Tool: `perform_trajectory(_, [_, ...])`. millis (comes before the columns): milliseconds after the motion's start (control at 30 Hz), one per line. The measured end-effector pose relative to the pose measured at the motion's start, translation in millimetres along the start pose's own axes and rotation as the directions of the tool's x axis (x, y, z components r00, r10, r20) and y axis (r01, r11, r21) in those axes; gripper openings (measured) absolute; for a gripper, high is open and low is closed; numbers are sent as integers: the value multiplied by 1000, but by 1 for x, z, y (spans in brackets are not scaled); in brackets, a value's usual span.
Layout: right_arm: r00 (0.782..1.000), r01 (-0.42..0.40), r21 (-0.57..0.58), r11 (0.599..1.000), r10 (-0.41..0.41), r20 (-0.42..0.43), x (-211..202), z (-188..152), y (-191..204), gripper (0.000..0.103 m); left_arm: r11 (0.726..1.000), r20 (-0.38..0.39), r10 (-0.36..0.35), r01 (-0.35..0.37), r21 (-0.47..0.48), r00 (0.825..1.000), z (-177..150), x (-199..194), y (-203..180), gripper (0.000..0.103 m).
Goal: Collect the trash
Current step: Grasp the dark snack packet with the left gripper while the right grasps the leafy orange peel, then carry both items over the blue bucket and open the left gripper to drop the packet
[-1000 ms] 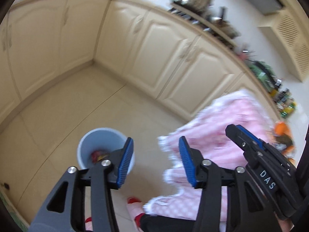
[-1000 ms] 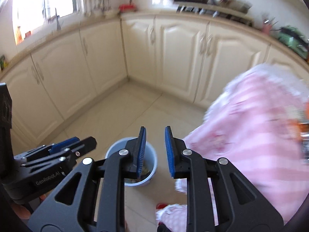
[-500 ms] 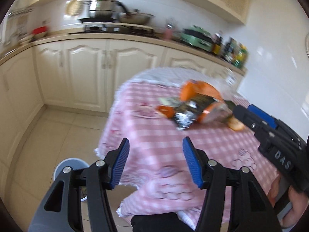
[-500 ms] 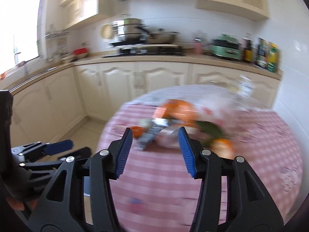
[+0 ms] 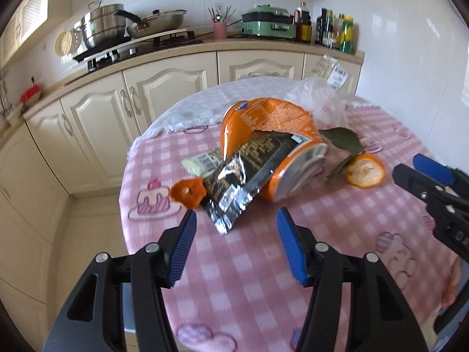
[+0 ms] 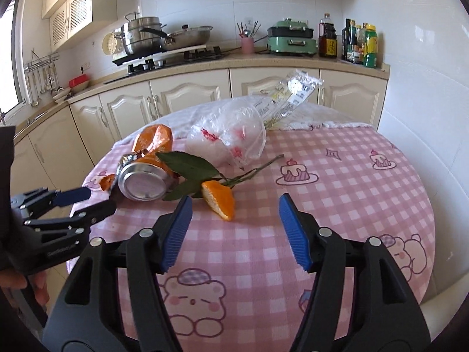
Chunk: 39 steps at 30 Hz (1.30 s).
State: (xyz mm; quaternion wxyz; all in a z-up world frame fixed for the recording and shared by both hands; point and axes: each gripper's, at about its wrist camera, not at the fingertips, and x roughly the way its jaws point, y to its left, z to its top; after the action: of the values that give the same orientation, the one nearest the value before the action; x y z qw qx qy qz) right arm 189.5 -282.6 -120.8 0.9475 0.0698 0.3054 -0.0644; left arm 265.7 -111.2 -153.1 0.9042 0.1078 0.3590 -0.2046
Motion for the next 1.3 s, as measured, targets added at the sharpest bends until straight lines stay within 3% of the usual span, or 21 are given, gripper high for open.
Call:
perform_trajectory(167, [996,-32,6,999,33,-78,21,4,-3,62,1000,-38,12,-11,25,999,13,20,-3,22])
perform_trajectory(267, [989,-68,11,998,68,-132,34,8,-1,62,999,-26,23,-22,23,999,15,20,-1,9])
perform_trajectory(367, [979,-96,20,995,98,-177,46,13,0,62,1000,-2,8,-8,8,1000,13,10,3,4])
perform_trajectory(500, [964,-140,38,989,145,-224,56,14,2,58,999,31,-31,32,-20,999,9,-8,9,1])
perform_trajectory(567, [961,-138,38,990,143,-235,59,14,2,37,998,39,-57,58,-32,998,8,-13,9,0])
perform_trajectory(667, [963,-136,36,990,141,-228,57,13,2,17,994,56,-95,97,-48,994,5,-23,8,0])
perform_trajectory(800, [986,-73,-4,997,72,-150,38,13,2,15,987,77,-142,147,-70,987,2,-34,6,0])
perform_trajectory(933, [995,-58,17,998,59,-78,15,13,-4,13,978,105,-184,193,-83,977,-3,-47,5,0])
perform_trajectory(1100, [996,-84,-1,996,84,-2,-9,20,8,12,967,140,-215,231,-111,967,-9,-62,11,0])
perform_trajectory(1300, [983,-168,-71,983,172,60,-36,27,50,12,951,190,-231,263,-165,954,-17,-82,32,0])
